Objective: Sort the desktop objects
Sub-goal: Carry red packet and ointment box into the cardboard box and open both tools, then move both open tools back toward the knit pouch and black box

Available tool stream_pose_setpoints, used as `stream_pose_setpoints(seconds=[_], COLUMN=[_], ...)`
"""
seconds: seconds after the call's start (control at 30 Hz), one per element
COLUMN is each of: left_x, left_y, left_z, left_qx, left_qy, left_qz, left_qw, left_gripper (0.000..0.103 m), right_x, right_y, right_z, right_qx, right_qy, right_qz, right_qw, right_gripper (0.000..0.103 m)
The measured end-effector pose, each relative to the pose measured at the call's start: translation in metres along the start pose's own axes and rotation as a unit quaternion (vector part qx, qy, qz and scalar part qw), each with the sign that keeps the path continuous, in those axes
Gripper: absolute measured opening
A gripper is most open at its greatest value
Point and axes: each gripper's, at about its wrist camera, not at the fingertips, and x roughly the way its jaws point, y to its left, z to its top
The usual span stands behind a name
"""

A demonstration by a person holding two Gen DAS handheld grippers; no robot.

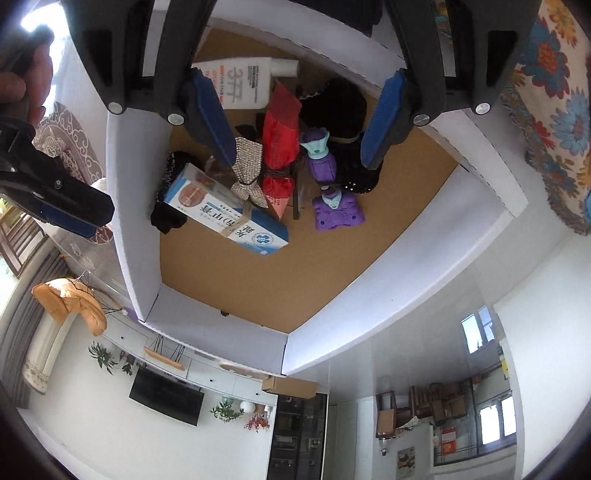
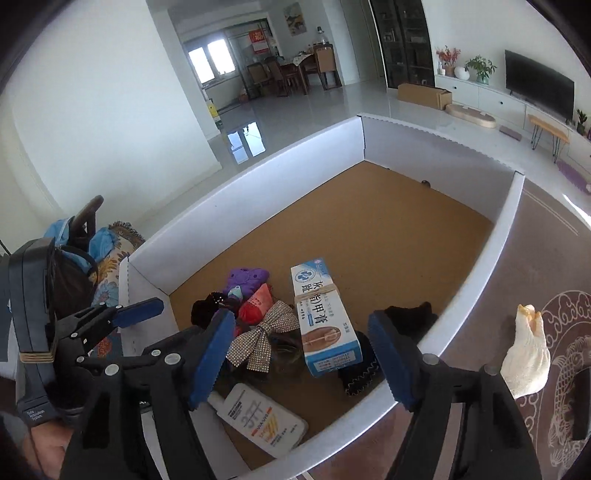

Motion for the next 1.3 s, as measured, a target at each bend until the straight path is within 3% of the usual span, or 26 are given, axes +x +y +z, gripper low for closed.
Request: stream_pose_setpoints(seconds=[0.07, 0.17, 0.23, 0.3, 0.4, 0.53, 0.7, 0.8, 0.9, 1.3], left_x=[-0.015, -0.034, -0.04, -0.039, -0.022, 0.032, 0.06, 0.065, 0.067, 0.067], left_y=[-0.021, -0.064, -0.105, -0.144, -0.199, -0.246, -0.271, -0.274, -0.271, -0.268], left_z=[-0.004, -0.016, -0.026, -0.042, -0.072, -0.101, -0.112, -0.11, -0.112, -0.112], left_qx=[0.011, 0.04, 0.073, 0.114, 0.175, 0.208, 0.203, 0.191, 0.182, 0.171], left_qy=[-0.014, -0.023, -0.02, -0.008, 0.015, 0.073, 0.076, 0.07, 0.055, 0.038], left_qz=[-0.023, -0.075, -0.113, -0.139, -0.142, -0.107, -0.067, -0.065, -0.062, -0.061], left_qw=[0.9996, 0.9961, 0.9907, 0.9836, 0.9742, 0.9695, 0.9739, 0.977, 0.9799, 0.9827], left_gripper=[0.069, 0.071, 0.076, 0.087, 0.087, 0.087, 0.087, 0.089, 0.103, 0.103], right_x=[-0.034, -0.073, -0.088, -0.102, -0.12, -0.15, -0.162, -0.162, -0.158, -0.157], right_y=[-0.016, -0.052, -0.081, -0.116, -0.157, -0.2, -0.21, -0.206, -0.209, -0.216], right_z=[-0.018, -0.06, -0.09, -0.12, -0.164, -0.209, -0.242, -0.242, -0.243, -0.246], right_qx=[-0.001, -0.008, -0.005, 0.009, 0.033, 0.082, 0.095, 0.097, 0.1, 0.125], right_qy=[-0.035, -0.058, -0.045, -0.021, 0.013, 0.036, 0.039, 0.036, 0.041, 0.044], right_qz=[-0.02, -0.083, -0.127, -0.168, -0.22, -0.25, -0.264, -0.265, -0.27, -0.267], right_qw=[0.999, 0.995, 0.991, 0.986, 0.975, 0.964, 0.959, 0.959, 0.957, 0.955], right_gripper=[0.092, 0.099, 0.099, 0.099, 0.099, 0.099, 0.099, 0.099, 0.099, 0.103])
